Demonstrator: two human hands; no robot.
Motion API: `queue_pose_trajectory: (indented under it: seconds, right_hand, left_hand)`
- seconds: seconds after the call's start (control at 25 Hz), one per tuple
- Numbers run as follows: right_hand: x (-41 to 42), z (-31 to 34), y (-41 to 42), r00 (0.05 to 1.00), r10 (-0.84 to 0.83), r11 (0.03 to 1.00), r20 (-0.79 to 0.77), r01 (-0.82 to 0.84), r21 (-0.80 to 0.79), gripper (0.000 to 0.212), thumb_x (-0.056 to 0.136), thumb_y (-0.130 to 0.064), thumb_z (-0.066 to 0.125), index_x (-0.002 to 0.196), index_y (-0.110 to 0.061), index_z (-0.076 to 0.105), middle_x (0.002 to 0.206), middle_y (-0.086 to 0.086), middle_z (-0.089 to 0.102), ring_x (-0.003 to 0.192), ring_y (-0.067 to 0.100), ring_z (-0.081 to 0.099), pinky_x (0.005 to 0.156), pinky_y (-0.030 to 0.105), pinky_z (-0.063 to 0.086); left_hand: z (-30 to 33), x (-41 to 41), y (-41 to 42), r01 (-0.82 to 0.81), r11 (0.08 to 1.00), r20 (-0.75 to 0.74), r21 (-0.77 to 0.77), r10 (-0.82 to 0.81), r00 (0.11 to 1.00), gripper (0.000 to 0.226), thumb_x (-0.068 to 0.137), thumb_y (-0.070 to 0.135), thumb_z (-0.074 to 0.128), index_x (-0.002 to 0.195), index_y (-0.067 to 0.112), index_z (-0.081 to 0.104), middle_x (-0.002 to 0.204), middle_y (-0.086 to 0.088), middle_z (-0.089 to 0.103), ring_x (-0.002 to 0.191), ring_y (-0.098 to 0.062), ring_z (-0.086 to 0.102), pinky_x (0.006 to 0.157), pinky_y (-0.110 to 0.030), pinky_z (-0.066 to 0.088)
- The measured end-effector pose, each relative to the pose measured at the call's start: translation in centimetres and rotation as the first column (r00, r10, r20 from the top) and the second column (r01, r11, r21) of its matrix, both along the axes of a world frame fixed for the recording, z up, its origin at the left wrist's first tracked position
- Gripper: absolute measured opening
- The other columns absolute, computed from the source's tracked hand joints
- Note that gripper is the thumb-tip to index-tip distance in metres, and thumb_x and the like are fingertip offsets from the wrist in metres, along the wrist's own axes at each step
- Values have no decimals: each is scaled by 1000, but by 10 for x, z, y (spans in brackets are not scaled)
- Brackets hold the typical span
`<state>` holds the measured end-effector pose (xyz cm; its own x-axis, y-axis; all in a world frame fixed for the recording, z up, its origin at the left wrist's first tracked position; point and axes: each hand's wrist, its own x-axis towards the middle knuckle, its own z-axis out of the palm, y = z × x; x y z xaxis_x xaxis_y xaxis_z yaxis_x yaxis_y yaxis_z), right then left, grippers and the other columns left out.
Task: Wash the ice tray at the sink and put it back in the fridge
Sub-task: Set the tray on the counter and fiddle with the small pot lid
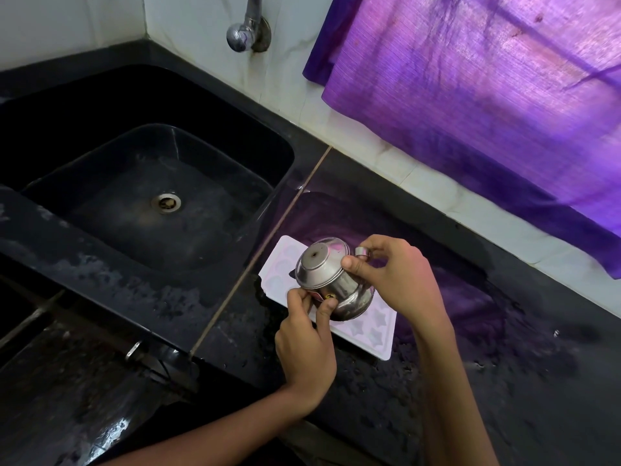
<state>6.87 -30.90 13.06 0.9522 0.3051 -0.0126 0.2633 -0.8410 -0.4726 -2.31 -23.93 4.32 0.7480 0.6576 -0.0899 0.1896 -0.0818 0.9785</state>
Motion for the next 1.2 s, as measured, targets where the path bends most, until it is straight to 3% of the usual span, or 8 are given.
queue_pose_trajectory:
  seconds: [0.08,0.24,0.4,0.6,0.68,0.84,1.0,1.2]
  right_hand:
    - [0,-4,-4,1000,2,999,-21,-1,51,27,74,-49,71,73,-24,60,81,-6,68,83,8,63,66,18,44]
    - [-1,-15,-11,995,-13,977,-99,34,210,27,75,-44,72,73,-19,64,71,-6,67,76,9,65,74,38,55]
    - [-2,-24,-14,985,-20,919,-171,86,385,34,72,-49,72,73,-16,64,72,-2,70,75,11,69,76,46,57]
    - [-2,-25,-18,971,-11,772,-239,160,615,26,79,-27,72,77,-2,64,75,5,69,73,11,67,70,29,58]
    - [0,-25,-20,962,-4,711,-273,194,676,29,77,-26,71,80,1,65,76,6,69,74,12,68,68,23,56]
    - [10,-27,-22,947,-26,646,-320,260,718,30,78,-28,71,85,1,66,85,16,70,79,18,69,72,26,58]
    - [27,-33,-23,932,-37,589,-359,311,746,27,81,-23,71,88,2,66,90,20,69,84,24,68,81,35,57]
    - [64,-37,-23,926,-48,544,-375,340,767,20,82,-22,70,86,-3,66,85,10,70,82,14,67,81,30,57]
  left_hand:
    - [-1,0,1,-9,1000,-1,25,9,1000,18,88,31,58,90,20,43,93,5,72,84,-24,66,57,-17,29]
    - [-5,2,3,-30,997,-12,69,30,999,20,89,30,57,98,13,50,94,7,72,76,-26,65,55,-24,22]
    - [-5,7,7,-50,994,14,102,49,999,25,90,25,57,110,11,54,102,4,71,79,-27,65,63,-29,31]
    - [5,18,16,-7,992,102,125,-5,995,33,90,18,58,122,14,54,107,10,65,93,-10,60,64,-9,36]
    - [10,25,21,32,992,142,124,-50,989,33,90,15,58,122,15,54,104,19,61,90,8,55,70,1,35]
    - [17,40,29,111,988,211,111,-132,969,23,90,13,58,112,17,57,87,33,51,86,32,45,70,6,32]
    - [18,64,38,180,983,216,36,-183,959,14,90,23,57,103,26,54,88,27,58,86,20,54,73,-3,40]
    - [20,107,49,303,945,224,-123,-271,936,23,88,30,57,110,25,55,105,10,66,101,-5,62,85,-21,49]
